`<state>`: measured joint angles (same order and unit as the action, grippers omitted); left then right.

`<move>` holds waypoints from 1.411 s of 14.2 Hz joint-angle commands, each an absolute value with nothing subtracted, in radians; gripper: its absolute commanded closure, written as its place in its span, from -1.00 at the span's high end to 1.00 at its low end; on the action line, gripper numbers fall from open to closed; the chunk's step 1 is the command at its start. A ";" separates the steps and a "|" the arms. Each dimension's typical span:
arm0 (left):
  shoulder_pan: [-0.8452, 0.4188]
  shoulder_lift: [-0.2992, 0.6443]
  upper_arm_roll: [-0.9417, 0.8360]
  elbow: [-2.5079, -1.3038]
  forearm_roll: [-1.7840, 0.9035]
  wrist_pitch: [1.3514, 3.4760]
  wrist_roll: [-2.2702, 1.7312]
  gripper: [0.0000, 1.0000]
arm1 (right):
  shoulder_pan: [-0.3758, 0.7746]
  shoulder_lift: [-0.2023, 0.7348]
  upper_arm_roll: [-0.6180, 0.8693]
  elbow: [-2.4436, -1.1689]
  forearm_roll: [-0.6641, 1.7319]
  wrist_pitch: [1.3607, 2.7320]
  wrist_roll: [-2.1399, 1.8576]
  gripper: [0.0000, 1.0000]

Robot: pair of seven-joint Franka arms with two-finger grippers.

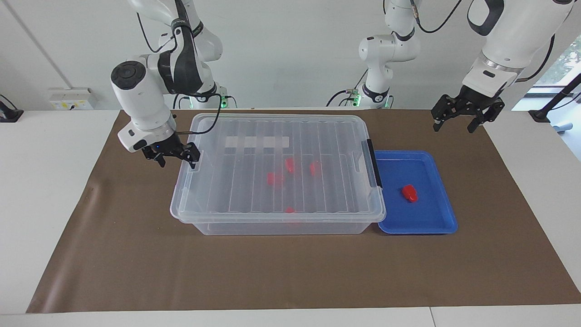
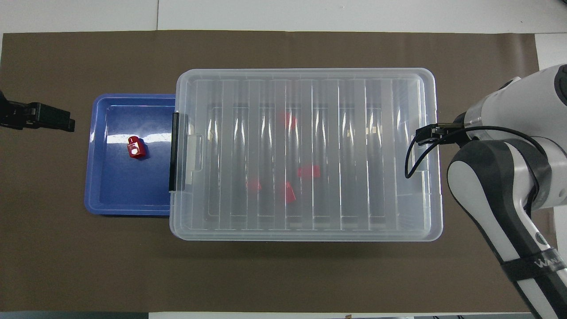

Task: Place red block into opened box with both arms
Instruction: 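Pull the lid toward the right gripper while the left gripper reaches the block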

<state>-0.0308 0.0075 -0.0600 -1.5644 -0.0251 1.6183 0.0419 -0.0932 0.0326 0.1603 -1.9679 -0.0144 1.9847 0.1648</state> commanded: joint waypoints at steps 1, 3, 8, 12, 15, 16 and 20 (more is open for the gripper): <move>-0.020 0.032 -0.063 -1.585 -0.037 1.666 0.061 1.00 | -0.110 0.006 0.147 -2.003 0.000 2.013 0.117 1.00; -0.018 0.063 -0.063 -1.589 -0.037 1.713 0.061 1.00 | -0.120 0.008 0.137 -2.002 0.000 2.013 0.083 1.00; -0.028 0.176 -0.060 -1.630 -0.034 1.843 0.051 1.00 | -0.129 0.009 0.092 -2.000 -0.002 2.013 -0.001 1.00; -0.029 0.173 -0.061 -1.850 -0.034 2.087 -0.006 1.00 | -0.129 0.009 0.048 -2.000 -0.002 2.016 -0.073 1.00; -0.026 0.170 -0.061 -1.948 -0.034 2.207 -0.051 1.00 | -0.129 0.011 0.023 -1.999 -0.002 2.022 -0.118 1.00; -0.025 0.172 -0.061 -1.980 -0.034 2.236 -0.051 1.00 | -0.129 0.011 0.017 -1.999 -0.002 2.022 -0.130 1.00; -0.026 0.169 -0.061 -2.066 -0.034 2.272 -0.103 1.00 | -0.129 0.015 -0.021 -1.991 -0.002 2.022 -0.204 1.00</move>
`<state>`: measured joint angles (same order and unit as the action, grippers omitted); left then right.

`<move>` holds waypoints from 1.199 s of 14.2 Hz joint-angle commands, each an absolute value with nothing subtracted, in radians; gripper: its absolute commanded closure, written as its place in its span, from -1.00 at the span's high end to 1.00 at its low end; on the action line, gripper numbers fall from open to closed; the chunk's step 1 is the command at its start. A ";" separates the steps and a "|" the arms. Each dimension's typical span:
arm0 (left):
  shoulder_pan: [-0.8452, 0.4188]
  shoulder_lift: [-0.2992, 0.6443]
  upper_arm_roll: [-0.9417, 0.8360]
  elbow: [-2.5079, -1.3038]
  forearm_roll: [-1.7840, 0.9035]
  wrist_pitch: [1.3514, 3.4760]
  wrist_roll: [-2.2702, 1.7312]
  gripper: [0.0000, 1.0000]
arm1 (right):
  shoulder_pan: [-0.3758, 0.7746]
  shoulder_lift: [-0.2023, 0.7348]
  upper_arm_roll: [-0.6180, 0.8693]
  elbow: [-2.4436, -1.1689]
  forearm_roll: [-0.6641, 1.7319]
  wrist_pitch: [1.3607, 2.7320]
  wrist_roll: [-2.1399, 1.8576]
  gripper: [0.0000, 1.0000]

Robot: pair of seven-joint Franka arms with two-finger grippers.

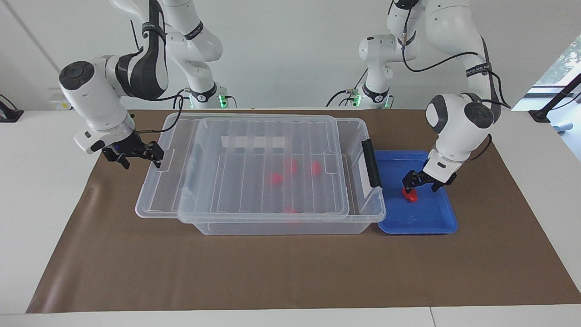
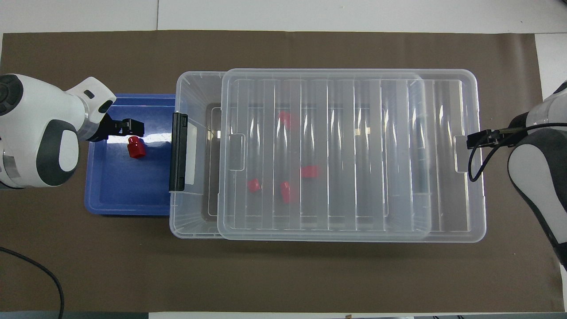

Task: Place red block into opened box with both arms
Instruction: 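Grasp the block with the left gripper while the right gripper slides the lid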

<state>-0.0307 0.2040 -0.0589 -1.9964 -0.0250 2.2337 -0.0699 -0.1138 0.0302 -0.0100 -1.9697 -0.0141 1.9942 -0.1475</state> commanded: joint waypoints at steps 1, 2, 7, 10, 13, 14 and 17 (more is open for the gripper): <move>-0.028 0.169 -0.061 -2.080 -0.034 2.276 -0.106 1.00 | -0.129 0.015 -0.041 -1.988 -0.002 2.020 -0.228 1.00; -0.028 0.169 -0.061 -2.100 -0.034 2.295 -0.106 1.00 | -0.129 0.015 -0.054 -1.987 -0.002 2.020 -0.254 1.00; -0.028 0.184 -0.061 -2.135 -0.034 2.368 -0.142 1.00 | -0.129 0.018 -0.092 -1.983 -0.002 2.022 -0.319 1.00; -0.031 0.189 -0.061 -2.146 -0.034 2.368 -0.173 1.00 | -0.129 0.018 -0.115 -1.982 -0.003 2.028 -0.359 1.00; -0.037 0.190 -0.061 -2.154 -0.034 2.385 -0.173 0.97 | -0.129 0.020 -0.138 -1.980 -0.003 2.028 -0.399 1.00; -0.035 0.190 -0.061 -2.160 -0.034 2.402 -0.172 0.97 | -0.129 0.020 -0.143 -1.977 -0.003 2.028 -0.413 1.00; -0.035 0.190 -0.061 -2.168 -0.034 2.413 -0.175 0.33 | -0.129 0.021 -0.164 -1.976 -0.003 2.029 -0.449 1.00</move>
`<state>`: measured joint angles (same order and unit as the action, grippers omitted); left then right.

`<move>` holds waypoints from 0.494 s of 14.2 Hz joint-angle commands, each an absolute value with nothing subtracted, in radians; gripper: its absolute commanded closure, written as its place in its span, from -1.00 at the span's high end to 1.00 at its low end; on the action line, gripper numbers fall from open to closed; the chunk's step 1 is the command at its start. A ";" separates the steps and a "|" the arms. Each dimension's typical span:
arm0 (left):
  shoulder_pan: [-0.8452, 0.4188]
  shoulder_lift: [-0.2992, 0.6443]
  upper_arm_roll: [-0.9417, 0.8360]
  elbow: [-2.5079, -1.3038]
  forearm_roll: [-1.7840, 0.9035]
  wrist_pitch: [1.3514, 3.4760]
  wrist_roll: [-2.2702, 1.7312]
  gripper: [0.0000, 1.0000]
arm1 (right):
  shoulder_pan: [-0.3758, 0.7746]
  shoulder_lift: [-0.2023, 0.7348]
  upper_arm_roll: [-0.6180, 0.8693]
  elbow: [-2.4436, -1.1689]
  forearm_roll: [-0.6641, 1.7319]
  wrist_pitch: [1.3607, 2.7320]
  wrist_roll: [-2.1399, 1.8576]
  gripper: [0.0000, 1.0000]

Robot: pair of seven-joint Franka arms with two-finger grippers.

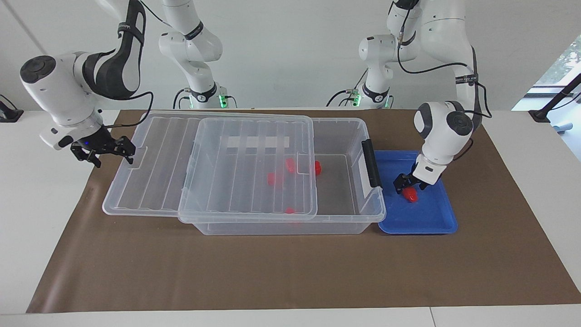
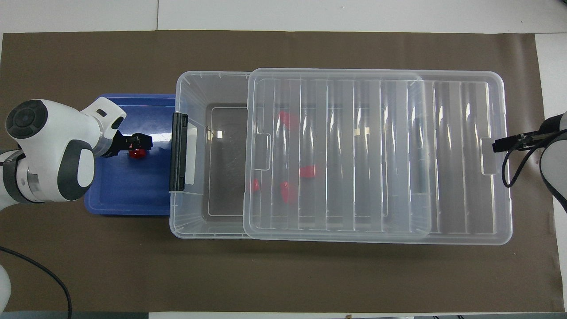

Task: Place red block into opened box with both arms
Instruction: 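Grasp the block with the left gripper while the right gripper slides the lid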

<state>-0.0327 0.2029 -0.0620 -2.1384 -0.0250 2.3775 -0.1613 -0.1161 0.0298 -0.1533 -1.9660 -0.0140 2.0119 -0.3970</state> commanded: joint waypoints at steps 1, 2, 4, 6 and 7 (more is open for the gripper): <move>-0.035 0.190 -0.060 -2.168 -0.034 2.413 -0.175 -0.55 | -0.129 0.021 -0.172 -1.974 -0.003 2.029 -0.456 1.00; -0.034 0.190 -0.060 -2.168 -0.034 2.413 -0.173 -1.00 | -0.129 0.021 -0.175 -1.976 -0.003 2.029 -0.457 1.00; -0.028 0.189 -0.060 -2.168 -0.034 2.410 -0.170 -1.00 | -0.127 0.023 -0.175 -1.976 -0.003 2.029 -0.456 1.00; -0.028 0.190 -0.061 -2.164 -0.034 2.410 -0.167 -1.00 | -0.129 0.021 -0.170 -1.974 -0.003 2.028 -0.451 1.00; -0.032 0.189 -0.060 -2.155 -0.034 2.410 -0.167 -1.00 | -0.127 0.023 -0.166 -1.971 -0.003 2.028 -0.448 1.00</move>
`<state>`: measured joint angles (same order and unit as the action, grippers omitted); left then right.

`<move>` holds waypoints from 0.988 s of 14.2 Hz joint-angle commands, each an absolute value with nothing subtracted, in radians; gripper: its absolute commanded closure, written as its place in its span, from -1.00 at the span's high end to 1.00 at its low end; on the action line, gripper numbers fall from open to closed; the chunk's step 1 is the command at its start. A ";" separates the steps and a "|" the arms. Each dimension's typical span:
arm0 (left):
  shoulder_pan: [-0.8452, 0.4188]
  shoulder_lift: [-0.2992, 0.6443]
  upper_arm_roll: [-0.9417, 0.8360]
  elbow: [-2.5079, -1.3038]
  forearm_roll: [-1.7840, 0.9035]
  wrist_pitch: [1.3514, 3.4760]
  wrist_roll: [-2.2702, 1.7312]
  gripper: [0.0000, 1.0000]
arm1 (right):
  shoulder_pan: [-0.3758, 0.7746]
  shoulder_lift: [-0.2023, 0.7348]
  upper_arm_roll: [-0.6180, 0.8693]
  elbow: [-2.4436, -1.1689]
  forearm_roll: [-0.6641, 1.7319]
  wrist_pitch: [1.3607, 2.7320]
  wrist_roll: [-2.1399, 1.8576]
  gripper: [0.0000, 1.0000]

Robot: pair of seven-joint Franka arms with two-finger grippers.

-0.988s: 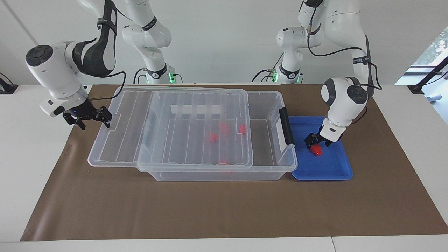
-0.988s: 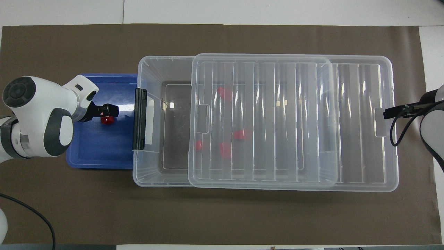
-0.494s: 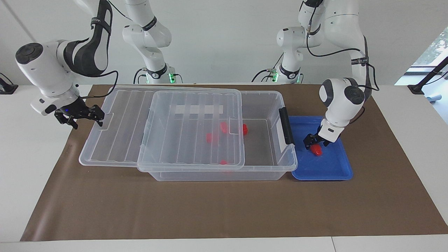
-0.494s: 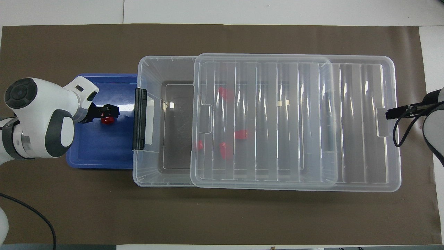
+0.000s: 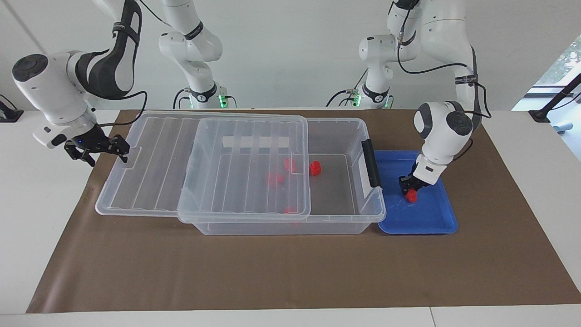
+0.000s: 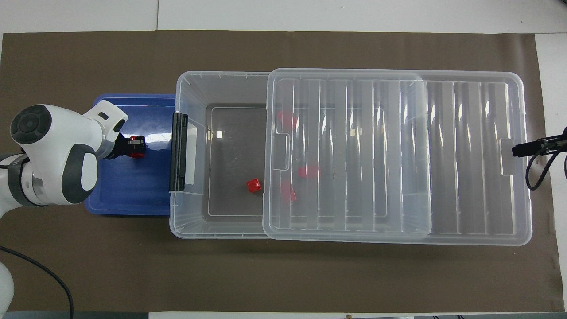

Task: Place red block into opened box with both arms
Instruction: 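Grasp the block with the left gripper while the right gripper slides the lid, then lift the red block with the left gripper and carry it over the box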

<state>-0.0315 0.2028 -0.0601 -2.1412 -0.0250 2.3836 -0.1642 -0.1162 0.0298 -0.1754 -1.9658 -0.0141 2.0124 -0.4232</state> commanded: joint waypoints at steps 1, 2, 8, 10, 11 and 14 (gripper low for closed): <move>-0.032 0.180 -0.061 -2.154 -0.034 2.407 -0.167 -1.00 | -0.127 0.025 -0.166 -1.959 -0.003 2.020 -0.448 1.00; -0.034 0.161 -0.060 -2.152 -0.034 2.396 -0.167 -1.00 | -0.129 0.026 -0.164 -1.945 -0.003 2.010 -0.448 1.00; -0.034 0.037 -0.060 -2.027 -0.034 2.186 -0.152 -1.00 | -0.110 0.048 -0.107 -1.848 0.002 1.919 -0.333 1.00; -0.040 0.006 -0.066 -1.987 -0.032 2.126 -0.152 -1.00 | -0.098 0.026 -0.074 -1.848 0.002 1.902 -0.270 1.00; -0.060 0.006 -0.067 -1.942 -0.032 2.087 -0.152 -1.00 | -0.098 0.012 -0.057 -1.848 0.002 1.893 -0.244 1.00; -0.167 0.046 -0.067 -1.801 -0.023 1.967 -0.163 -1.00 | -0.098 -0.015 -0.028 -1.826 0.000 1.832 -0.181 1.00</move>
<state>-0.0959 0.0052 -0.0732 -1.8956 -0.0250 2.0447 -0.1582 -0.0927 0.0110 -0.0388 -1.8424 -0.0137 1.8788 -0.2144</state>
